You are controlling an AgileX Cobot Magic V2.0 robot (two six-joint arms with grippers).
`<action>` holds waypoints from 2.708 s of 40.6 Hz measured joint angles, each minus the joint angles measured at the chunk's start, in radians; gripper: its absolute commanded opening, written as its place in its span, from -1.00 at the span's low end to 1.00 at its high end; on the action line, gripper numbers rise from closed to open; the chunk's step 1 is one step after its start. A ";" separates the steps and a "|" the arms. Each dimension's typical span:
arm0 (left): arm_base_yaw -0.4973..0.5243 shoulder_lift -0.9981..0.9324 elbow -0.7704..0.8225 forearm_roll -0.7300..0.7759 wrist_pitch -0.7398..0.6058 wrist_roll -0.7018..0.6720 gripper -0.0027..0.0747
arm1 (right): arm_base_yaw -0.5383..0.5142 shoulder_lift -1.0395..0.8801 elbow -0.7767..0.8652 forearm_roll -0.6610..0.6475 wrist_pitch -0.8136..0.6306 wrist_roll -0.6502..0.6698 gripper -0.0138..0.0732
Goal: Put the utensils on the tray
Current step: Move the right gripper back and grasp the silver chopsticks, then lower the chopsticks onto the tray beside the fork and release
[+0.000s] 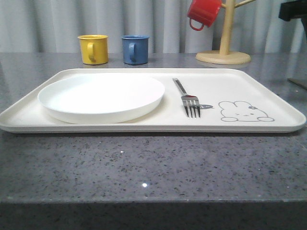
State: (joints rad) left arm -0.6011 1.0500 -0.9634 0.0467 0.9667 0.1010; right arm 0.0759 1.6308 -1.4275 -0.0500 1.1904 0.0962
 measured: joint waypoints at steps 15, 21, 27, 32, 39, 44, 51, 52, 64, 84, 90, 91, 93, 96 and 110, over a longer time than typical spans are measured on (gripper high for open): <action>0.000 0.000 0.000 0.000 0.000 0.000 0.08 | -0.113 0.033 0.032 0.059 -0.006 -0.096 0.05; 0.000 0.000 0.000 0.000 0.000 0.000 0.08 | -0.113 0.069 0.032 0.088 -0.005 -0.111 0.05; 0.000 0.000 0.000 0.000 0.000 0.000 0.08 | -0.113 0.085 0.032 0.092 -0.011 -0.112 0.05; 0.000 0.000 0.000 0.000 0.000 0.000 0.08 | -0.113 0.097 0.032 0.093 -0.015 -0.114 0.05; 0.000 0.000 0.000 0.000 0.000 0.000 0.08 | -0.113 0.121 0.032 0.093 -0.015 -0.114 -0.13; 0.000 0.000 0.000 0.000 0.000 0.000 0.08 | -0.113 0.123 0.032 0.093 -0.015 -0.114 -0.44; 0.000 0.000 0.000 0.000 0.000 0.000 0.08 | -0.113 0.123 0.032 0.093 -0.015 -0.116 -0.63; 0.000 0.000 0.000 0.000 0.000 0.000 0.08 | -0.113 0.123 0.032 0.093 -0.015 -0.116 -0.63; 0.000 0.000 0.000 0.000 0.000 0.000 0.08 | -0.079 0.097 -0.032 0.145 0.027 -0.118 -0.62; 0.000 0.000 0.000 0.000 0.000 0.000 0.08 | 0.203 0.108 -0.125 0.296 0.023 0.043 -0.62; 0.000 0.000 0.000 0.000 0.000 0.000 0.08 | 0.214 0.172 -0.125 0.296 0.019 0.111 -0.62; 0.000 0.000 0.000 0.000 0.000 0.000 0.08 | 0.214 0.184 -0.125 0.296 0.015 0.120 -0.62; 0.000 0.000 0.000 0.000 0.000 0.000 0.08 | 0.214 0.201 -0.125 0.296 0.009 0.132 -0.58; 0.000 0.000 0.000 0.000 0.000 0.000 0.08 | 0.214 0.219 -0.125 0.296 0.001 0.143 -0.44; 0.000 0.000 0.000 0.000 0.000 0.000 0.08 | 0.214 0.206 -0.125 0.284 -0.028 0.088 0.10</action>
State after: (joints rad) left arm -0.6011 1.0500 -0.9634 0.0467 0.9667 0.1010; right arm 0.2904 1.8364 -1.5529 0.2337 1.1625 0.1847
